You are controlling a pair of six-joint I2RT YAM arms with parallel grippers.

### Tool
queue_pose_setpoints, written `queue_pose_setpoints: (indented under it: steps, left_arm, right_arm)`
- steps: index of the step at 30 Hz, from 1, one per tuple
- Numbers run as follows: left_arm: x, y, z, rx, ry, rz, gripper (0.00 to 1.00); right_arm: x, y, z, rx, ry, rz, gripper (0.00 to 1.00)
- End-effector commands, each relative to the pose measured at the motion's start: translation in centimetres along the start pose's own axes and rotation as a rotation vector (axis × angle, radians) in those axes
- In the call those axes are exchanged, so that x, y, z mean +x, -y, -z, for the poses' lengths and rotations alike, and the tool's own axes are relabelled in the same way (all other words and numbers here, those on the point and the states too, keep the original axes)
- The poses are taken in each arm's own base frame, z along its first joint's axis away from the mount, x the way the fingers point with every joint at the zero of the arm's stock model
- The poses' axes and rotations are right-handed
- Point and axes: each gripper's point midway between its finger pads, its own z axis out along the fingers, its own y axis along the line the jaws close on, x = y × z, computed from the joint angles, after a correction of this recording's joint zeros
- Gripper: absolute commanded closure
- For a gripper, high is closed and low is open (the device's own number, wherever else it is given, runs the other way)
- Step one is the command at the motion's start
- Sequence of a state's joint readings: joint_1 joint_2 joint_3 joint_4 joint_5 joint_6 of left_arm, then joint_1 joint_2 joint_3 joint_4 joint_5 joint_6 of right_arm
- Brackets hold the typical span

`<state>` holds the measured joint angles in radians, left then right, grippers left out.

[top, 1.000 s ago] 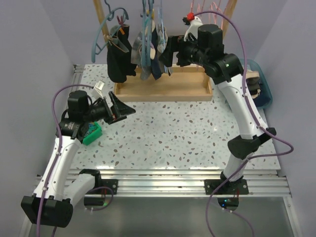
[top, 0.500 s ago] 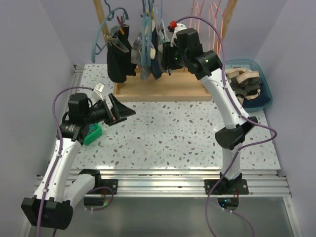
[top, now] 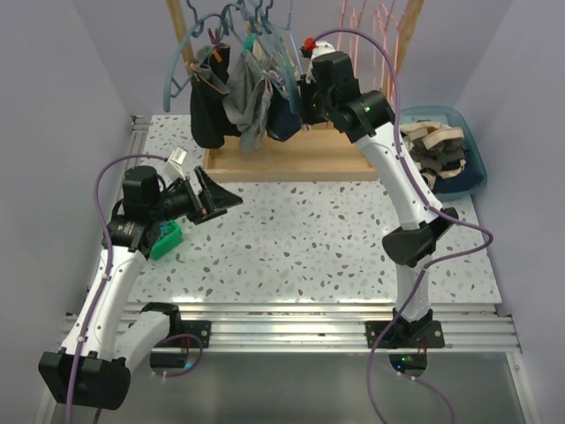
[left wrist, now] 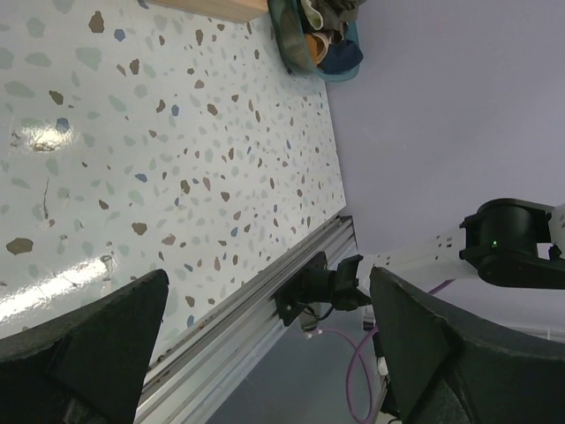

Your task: Remove the underwear clipped to the hanger

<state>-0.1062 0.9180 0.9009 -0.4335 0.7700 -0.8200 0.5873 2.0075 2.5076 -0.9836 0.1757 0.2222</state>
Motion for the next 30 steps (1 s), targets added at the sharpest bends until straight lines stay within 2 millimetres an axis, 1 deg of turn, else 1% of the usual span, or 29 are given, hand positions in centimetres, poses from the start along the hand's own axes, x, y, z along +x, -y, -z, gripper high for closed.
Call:
queue_pose_setpoints:
  steps: [1, 2, 3, 5, 6, 8, 9, 10, 12, 15, 16, 17, 18, 19, 20, 21, 22, 23, 24, 25, 26, 27, 28, 29, 30]
  left_arm:
    - [-0.4, 0.4, -0.2, 0.023, 0.014, -0.023, 0.0]
    - [-0.4, 0.4, -0.2, 0.023, 0.014, -0.023, 0.0]
    - [-0.4, 0.5, -0.2, 0.025, 0.013, -0.024, 0.0]
    - [-0.4, 0.5, -0.2, 0.025, 0.013, -0.024, 0.0]
    - [-0.5, 0.5, -0.2, 0.027, 0.013, -0.023, 0.0]
    - [-0.5, 0.5, -0.3, 0.026, 0.012, -0.021, 0.0]
    - [-0.5, 0.6, -0.2, 0.029, 0.013, -0.021, 0.0]
    - [-0.6, 0.6, -0.3, 0.027, 0.011, -0.019, 0.0]
    - [-0.8, 0.7, -0.4, 0.028, 0.012, -0.023, 0.0]
    - [-1.1, 0.9, -0.4, 0.03, 0.014, -0.029, 0.0]
    - [-1.2, 0.9, -0.5, 0.03, 0.014, -0.031, 0.0]
    - [-1.3, 0.9, -0.5, 0.026, 0.017, -0.03, 0.0]
    - [-1.4, 0.9, -0.5, 0.025, 0.018, -0.03, 0.0]
    - [-1.4, 0.8, -0.6, 0.022, 0.017, -0.027, 0.0]
    - [-1.5, 0.7, -0.7, 0.018, 0.019, -0.024, 0.0]
    - [-1.6, 0.7, -0.7, 0.02, 0.02, -0.025, 0.0]
    - [-1.7, 0.7, -0.8, 0.02, 0.02, -0.022, 0.0]
    - [-1.8, 0.8, -0.9, 0.024, 0.023, -0.024, 0.0]
    - [-1.9, 0.7, -1.0, 0.022, 0.021, -0.018, 0.0]
    - [-2.0, 0.8, -1.1, 0.025, 0.022, -0.021, 0.0]
    - [-2.1, 0.8, -1.1, 0.025, 0.02, -0.02, 0.0]
    - [-2.3, 1.0, -1.2, 0.028, 0.02, -0.025, 0.0]
    - [-2.4, 1.0, -1.3, 0.028, 0.018, -0.027, 0.0]
    - [-2.5, 1.0, -1.3, 0.028, 0.018, -0.03, 0.0]
    - [-2.7, 1.0, -1.4, 0.027, 0.015, -0.032, 0.0]
  right_arm:
    - [-5.5, 0.5, 3.6, 0.031, 0.194, -0.021, 1.0]
    - [-6.2, 1.2, 4.2, 0.064, 0.222, -0.028, 1.0]
    - [-7.2, 1.5, 5.2, 0.075, 0.257, -0.032, 1.0]
    - [-7.8, 2.3, 6.1, 0.111, 0.283, -0.037, 1.0]
    - [-8.2, 2.6, 6.9, 0.125, 0.302, -0.035, 1.0]
    - [-8.2, 3.1, 7.3, 0.146, 0.302, -0.037, 1.0]
    - [-8.4, 3.2, 8.0, 0.148, 0.314, -0.041, 1.0]
    - [-8.1, 3.3, 7.9, 0.151, 0.306, -0.04, 1.0]
    - [-8.4, 3.2, 8.3, 0.14, 0.323, -0.05, 1.0]
    - [-8.6, 3.2, 9.7, 0.121, 0.34, -0.059, 1.0]
    - [-8.3, 3.1, 9.8, 0.113, 0.331, -0.055, 1.0]
    - [-8.2, 3.1, 10.8, 0.102, 0.33, -0.055, 1.0]
    - [-7.9, 3.1, 11.2, 0.097, 0.322, -0.051, 1.0]
    - [-7.3, 3.0, 11.3, 0.088, 0.301, -0.047, 1.0]
    - [-7.0, 2.8, 12.5, 0.056, 0.295, -0.044, 1.0]
    - [-6.2, 2.6, 12.9, 0.044, 0.271, -0.04, 1.0]
    - [-4.6, 2.6, 12.5, 0.034, 0.223, -0.031, 1.0]
    - [-4.2, 2.5, 14.4, 0.0, 0.227, -0.033, 1.0]
    - [-3.5, 2.4, 15.1, -0.016, 0.216, -0.035, 1.0]
    - [-1.2, 2.6, 14.5, -0.014, 0.156, -0.029, 1.0]
    - [0.0, 2.5, 14.9, -0.03, 0.127, -0.032, 1.0]
    - [0.4, 2.9, 17.0, -0.037, 0.141, -0.039, 1.0]
    - [2.2, 3.3, 16.8, -0.027, 0.093, -0.035, 1.0]
    - [3.5, 3.5, 17.6, -0.028, 0.063, -0.035, 1.0]
    - [4.0, 3.6, 19.2, -0.047, 0.07, -0.04, 1.0]
